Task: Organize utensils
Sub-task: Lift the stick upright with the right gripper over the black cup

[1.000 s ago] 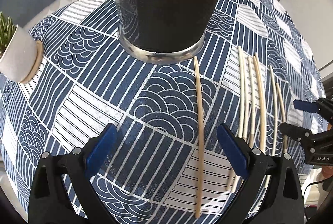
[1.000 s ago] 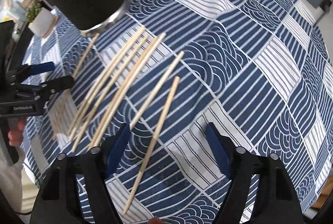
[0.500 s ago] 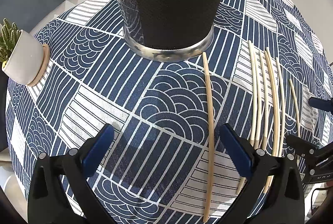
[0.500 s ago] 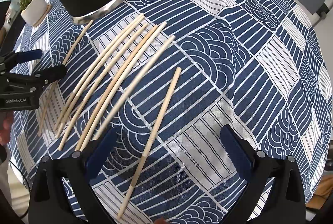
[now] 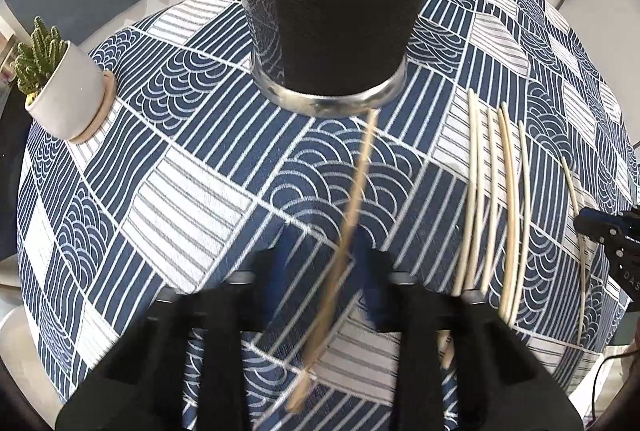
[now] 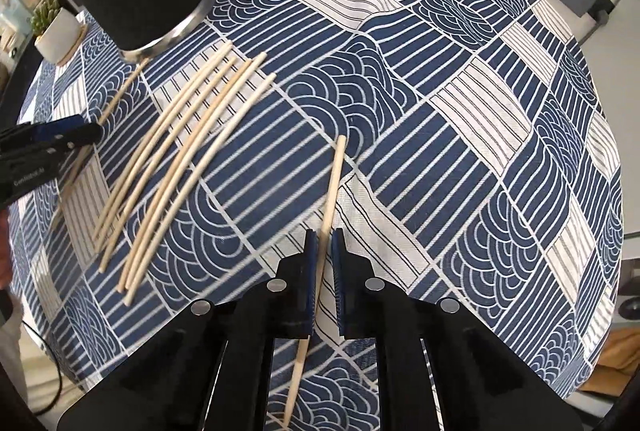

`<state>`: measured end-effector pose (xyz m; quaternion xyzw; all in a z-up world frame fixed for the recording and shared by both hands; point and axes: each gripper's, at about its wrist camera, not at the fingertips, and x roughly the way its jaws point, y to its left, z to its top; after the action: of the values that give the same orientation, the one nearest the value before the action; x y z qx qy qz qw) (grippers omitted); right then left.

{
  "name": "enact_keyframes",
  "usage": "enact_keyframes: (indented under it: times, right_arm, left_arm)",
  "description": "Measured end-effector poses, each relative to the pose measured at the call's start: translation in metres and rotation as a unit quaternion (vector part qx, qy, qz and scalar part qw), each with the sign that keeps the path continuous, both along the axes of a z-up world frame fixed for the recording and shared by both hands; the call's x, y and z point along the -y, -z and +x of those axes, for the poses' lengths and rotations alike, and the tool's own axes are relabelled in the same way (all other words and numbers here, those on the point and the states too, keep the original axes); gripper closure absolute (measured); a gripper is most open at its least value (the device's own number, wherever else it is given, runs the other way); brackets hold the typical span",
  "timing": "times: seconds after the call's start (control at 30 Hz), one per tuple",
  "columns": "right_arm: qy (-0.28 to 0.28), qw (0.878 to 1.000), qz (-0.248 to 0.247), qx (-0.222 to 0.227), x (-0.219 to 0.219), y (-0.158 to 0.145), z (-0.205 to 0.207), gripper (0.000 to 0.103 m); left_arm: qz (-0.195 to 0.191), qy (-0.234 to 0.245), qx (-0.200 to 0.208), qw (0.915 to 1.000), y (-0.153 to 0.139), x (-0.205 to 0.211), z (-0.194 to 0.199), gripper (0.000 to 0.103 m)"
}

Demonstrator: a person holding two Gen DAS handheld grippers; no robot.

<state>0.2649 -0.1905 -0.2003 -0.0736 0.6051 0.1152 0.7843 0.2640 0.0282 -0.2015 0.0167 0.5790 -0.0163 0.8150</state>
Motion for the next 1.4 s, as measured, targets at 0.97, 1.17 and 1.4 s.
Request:
enact_keyframes:
  times: [0.97,1.17,1.4]
  right_arm:
    - [-0.099,0.968,0.098,0.209,0.03,-0.162,0.056,0.098]
    - [-0.142,0.944,0.128,0.268,0.005,-0.212,0.059,0.098]
    - [-0.172,0.918,0.165,0.318,-0.02,-0.26,0.064,0.098]
  left_arm:
    - [-0.003,-0.159,0.091,0.983,-0.121,-0.057,-0.054,0.098]
    - [-0.009,-0.158,0.154,0.9754,-0.177,-0.054,-0.048,0.098]
    - [0.009,-0.133,0.231,0.9639,-0.24,-0.037,-0.035,0.098]
